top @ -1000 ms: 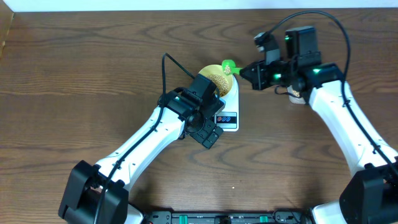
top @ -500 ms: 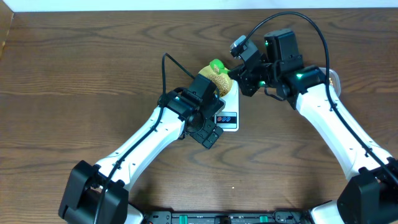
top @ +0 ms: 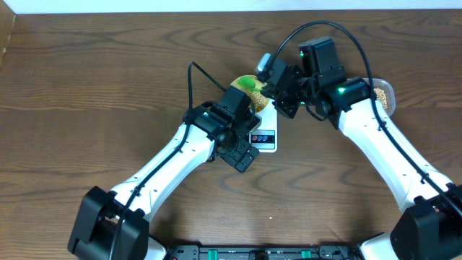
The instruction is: Scoop item into bowl and weigh 50g on scale
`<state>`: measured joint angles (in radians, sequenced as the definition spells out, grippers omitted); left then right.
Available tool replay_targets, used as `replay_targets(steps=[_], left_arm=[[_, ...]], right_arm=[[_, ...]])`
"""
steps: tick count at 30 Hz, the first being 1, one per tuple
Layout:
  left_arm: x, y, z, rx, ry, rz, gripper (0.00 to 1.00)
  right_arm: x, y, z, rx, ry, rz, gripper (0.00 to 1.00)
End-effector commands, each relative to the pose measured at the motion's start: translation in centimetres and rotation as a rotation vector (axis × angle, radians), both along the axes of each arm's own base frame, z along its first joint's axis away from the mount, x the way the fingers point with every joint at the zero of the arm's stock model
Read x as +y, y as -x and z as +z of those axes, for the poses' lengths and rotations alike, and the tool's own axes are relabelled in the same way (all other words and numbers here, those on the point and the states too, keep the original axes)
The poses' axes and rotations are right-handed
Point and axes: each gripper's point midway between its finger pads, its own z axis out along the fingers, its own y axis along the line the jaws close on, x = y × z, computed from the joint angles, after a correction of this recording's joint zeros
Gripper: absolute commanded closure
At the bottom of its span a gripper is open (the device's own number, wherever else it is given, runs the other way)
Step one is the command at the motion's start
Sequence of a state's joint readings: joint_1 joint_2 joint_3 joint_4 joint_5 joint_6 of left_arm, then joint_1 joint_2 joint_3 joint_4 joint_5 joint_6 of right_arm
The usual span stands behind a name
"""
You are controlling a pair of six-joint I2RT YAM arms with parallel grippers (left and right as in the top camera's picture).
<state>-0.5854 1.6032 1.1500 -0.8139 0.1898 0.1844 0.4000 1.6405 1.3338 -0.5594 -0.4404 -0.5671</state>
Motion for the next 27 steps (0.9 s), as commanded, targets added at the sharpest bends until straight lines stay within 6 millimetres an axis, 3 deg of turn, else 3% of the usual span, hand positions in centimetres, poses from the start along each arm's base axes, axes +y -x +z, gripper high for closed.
replay_targets(steps=[1, 17, 27], left_arm=[[0.0, 0.3, -0.5, 0.019, -0.005, -0.013, 0.02], [0.0, 0.3, -0.5, 0.019, -0.005, -0.013, 0.02], [0.0, 0.3, -0.5, 0.019, -0.005, -0.013, 0.02]], right_arm=[[-0.1, -0.5, 1.6, -0.121, 0.059, 0.054, 0.99], [-1.1, -1.4, 1.5, -0.115, 0.078, -0.018, 0.99], [-5.3, -5.4, 3.2, -0.019, -0.107, -0.351, 0.99]])
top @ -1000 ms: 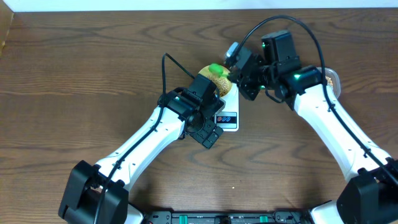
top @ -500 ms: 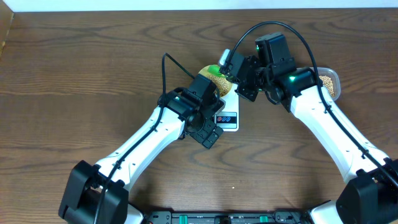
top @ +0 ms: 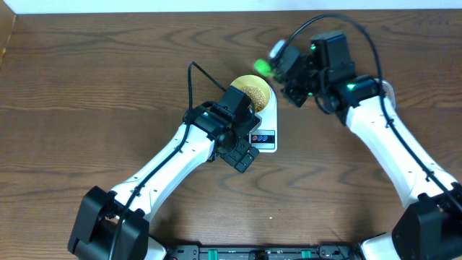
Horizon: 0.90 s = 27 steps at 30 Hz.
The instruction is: Scoop item into bowl and weigh 50g on scale
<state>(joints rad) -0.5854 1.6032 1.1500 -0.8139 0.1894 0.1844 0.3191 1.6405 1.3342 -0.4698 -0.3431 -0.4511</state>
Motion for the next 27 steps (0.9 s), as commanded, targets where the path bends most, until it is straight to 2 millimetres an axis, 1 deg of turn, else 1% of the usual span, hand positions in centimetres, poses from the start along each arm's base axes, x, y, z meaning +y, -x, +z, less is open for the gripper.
replay_targets(steps=[1, 4, 7, 12, 19, 22, 27], left_arm=[[0.0, 0.3, -0.5, 0.019, -0.005, -0.013, 0.02], [0.0, 0.3, -0.5, 0.019, -0.005, -0.013, 0.02], [0.0, 0.3, -0.5, 0.019, -0.005, -0.013, 0.02], [0.0, 0.3, -0.5, 0.019, -0.005, -0.013, 0.02], [0.0, 0.3, -0.5, 0.019, -0.005, -0.013, 0.02], [0.0, 0.3, -0.5, 0.019, -0.005, -0.013, 0.02], [0.0, 0.3, -0.5, 0.019, -0.005, -0.013, 0.02]], right_arm=[[-2.1, -1.7, 2.4, 0.015, -0.111, -0.154, 0.99], [-4.1, -3.0, 3.0, 0.011, -0.155, -0.237, 0.99], [-6.0, -4.2, 3.8, -0.029, -0.172, -0.283, 0.99], [-7.9, -5.8, 5.3, -0.106, -0.193, -0.319, 0.99], [-9.4, -7.5, 7.8, -0.238, -0.205, -0.333, 0.99], [-10.1, -8.3, 8.8, -0.297, -0.199, -0.365, 0.99], [-11.4, -9.6, 11.1, -0.436, -0.159, -0.418, 0.99]])
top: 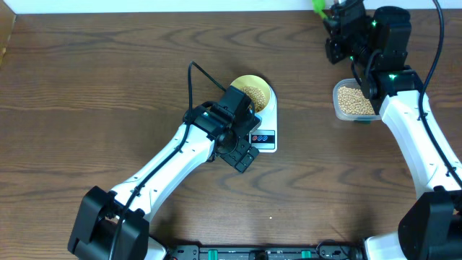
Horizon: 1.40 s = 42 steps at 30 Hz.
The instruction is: Scoop item into bowl and weigh 50g on scale
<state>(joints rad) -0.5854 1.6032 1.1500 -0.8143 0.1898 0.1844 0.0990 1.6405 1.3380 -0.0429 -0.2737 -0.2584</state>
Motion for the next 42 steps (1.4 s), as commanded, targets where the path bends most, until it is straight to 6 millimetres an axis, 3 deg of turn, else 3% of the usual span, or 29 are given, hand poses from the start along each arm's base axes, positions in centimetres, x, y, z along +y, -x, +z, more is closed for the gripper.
replay_targets(steps=[1, 10, 16, 25, 28, 33, 36, 39, 42], left_arm=[[0.0, 0.3, -0.5, 0.018, -0.005, -0.013, 0.02], [0.0, 0.3, -0.5, 0.021, -0.004, -0.002, 0.02], [0.0, 0.3, -0.5, 0.02, -0.003, -0.002, 0.02], [-0.1, 0.1, -0.4, 0.01, 0.0, -0.005, 0.02], [0.0, -2.0, 0.1, -0.078, -0.012, 0.005, 0.02], [-0.2, -6.6, 4.1, -0.156, 0.15, 0.111, 0.03], [2.4, -9.9, 6.3, -0.199, 0.202, 0.263, 0.02], [6.6, -12.6, 7.8, -0.225, 0.226, 0.44, 0.02], [9.7, -14.0, 8.8, -0.221, 0.288, 0.558, 0.02]], right_arm=[[-1.6, -0.8, 3.3, -0.114, 0.05, -0.074, 0.99], [-3.0, -1.8, 10.0, -0.405, 0.081, -0.16, 0.99], [-3.7, -1.8, 11.3, -0.457, 0.078, -0.176, 0.99], [-4.8, -1.9, 11.5, -0.465, 0.082, -0.197, 0.99], [-5.5, -2.0, 11.5, -0.467, 0.085, -0.21, 0.99], [-6.5, -2.1, 11.6, -0.469, 0.088, -0.228, 0.99], [-6.9, -2.1, 11.7, -0.471, 0.09, -0.237, 0.99], [-7.2, -2.1, 11.7, -0.471, 0.091, -0.242, 0.99], [-7.2, -2.1, 11.7, -0.471, 0.091, -0.242, 0.99]])
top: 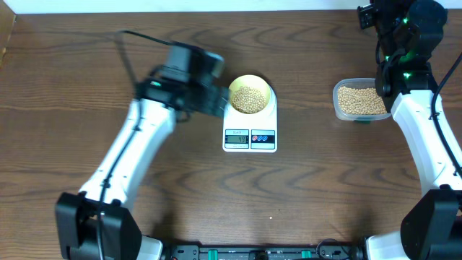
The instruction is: Scoop item into bowl and weigh 50g on scale
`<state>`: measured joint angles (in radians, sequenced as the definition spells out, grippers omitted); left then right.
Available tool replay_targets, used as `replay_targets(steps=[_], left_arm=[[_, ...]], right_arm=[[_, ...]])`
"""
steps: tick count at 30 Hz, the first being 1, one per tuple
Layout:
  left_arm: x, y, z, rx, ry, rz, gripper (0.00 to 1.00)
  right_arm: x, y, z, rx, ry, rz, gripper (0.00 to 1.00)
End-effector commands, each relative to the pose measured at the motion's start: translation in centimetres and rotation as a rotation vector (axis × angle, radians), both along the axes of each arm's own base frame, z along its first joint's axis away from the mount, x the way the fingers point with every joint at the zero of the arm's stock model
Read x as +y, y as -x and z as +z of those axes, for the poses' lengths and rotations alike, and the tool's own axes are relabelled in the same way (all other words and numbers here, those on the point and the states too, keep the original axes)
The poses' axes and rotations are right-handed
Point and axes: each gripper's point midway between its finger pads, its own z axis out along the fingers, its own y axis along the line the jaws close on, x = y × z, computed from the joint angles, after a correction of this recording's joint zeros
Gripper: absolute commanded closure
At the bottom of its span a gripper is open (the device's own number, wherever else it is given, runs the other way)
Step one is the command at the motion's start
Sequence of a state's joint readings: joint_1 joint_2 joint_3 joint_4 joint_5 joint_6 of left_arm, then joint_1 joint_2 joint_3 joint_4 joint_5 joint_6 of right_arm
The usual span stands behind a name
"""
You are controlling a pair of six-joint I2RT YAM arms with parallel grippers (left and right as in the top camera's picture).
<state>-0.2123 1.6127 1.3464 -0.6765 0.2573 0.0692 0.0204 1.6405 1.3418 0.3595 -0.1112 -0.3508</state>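
Observation:
A yellow bowl holding tan beans stands on the white scale, whose display is lit but too small to read. My left gripper hovers just left of the bowl, blurred, so its jaws cannot be made out. My right gripper is at the top right edge of the overhead view, behind the clear container of beans. Its fingers are mostly cut off by the edge. The green scoop is out of view.
The left arm runs diagonally across the left half of the wooden table. The right arm comes down the right edge. A white wall strip lines the far edge.
My left arm has swung from over the scale's front left to the left of the bowl, uncovering scale and bowl. The right gripper has shifted further right at the top edge, and the green scoop no longer shows.
First my right gripper held the green scoop over the bowl, with the left arm lying over the scale. Then the scoop was clear of the bowl, which held beans. Later it was behind the bean container. Now the left arm has moved off the scale.

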Motion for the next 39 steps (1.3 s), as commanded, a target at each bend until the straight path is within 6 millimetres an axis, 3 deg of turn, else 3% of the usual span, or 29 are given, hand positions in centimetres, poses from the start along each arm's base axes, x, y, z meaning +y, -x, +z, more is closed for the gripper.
replay_targets(steps=[1, 7, 15, 19, 23, 28, 31, 34, 39], left_arm=[[2.5, -1.1, 1.2, 0.015, 0.12, 0.11, 0.02], [5.4, -1.6, 1.6, 0.018, 0.189, 0.171, 0.02], [5.8, -2.1, 1.8, -0.002, 0.189, 0.178, 0.02], [5.8, -2.1, 1.9, -0.005, 0.19, 0.177, 0.02], [5.8, -2.2, 1.9, -0.006, 0.19, 0.177, 0.02], [5.8, -2.2, 1.9, -0.005, 0.19, 0.177, 0.02], [5.8, -2.2, 1.9, -0.005, 0.19, 0.177, 0.02], [5.8, -2.1, 1.8, -0.003, 0.19, 0.178, 0.02], [5.7, -1.8, 1.2, 0.011, 0.188, 0.178, 0.02]], right_arm=[[-0.5, 0.5, 2.0, -0.041, 0.004, -0.015, 0.99], [-0.5, 0.5, 1.8, -0.033, 0.004, -0.015, 0.99], [-0.5, 0.4, 0.4, 0.023, -0.009, -0.014, 0.98], [-0.7, 0.4, -1.5, 0.114, -0.109, -0.017, 0.99], [-1.8, 0.8, -5.4, 0.285, -0.224, -0.054, 0.99], [-2.8, 3.2, -12.0, 0.586, -0.374, -0.111, 0.99], [-3.0, 5.4, -15.0, 0.741, -0.404, -0.128, 0.99], [-3.2, 7.4, -15.8, 0.846, -0.446, -0.14, 0.99], [-3.8, 9.2, -14.3, 0.923, -0.465, -0.164, 0.99]])
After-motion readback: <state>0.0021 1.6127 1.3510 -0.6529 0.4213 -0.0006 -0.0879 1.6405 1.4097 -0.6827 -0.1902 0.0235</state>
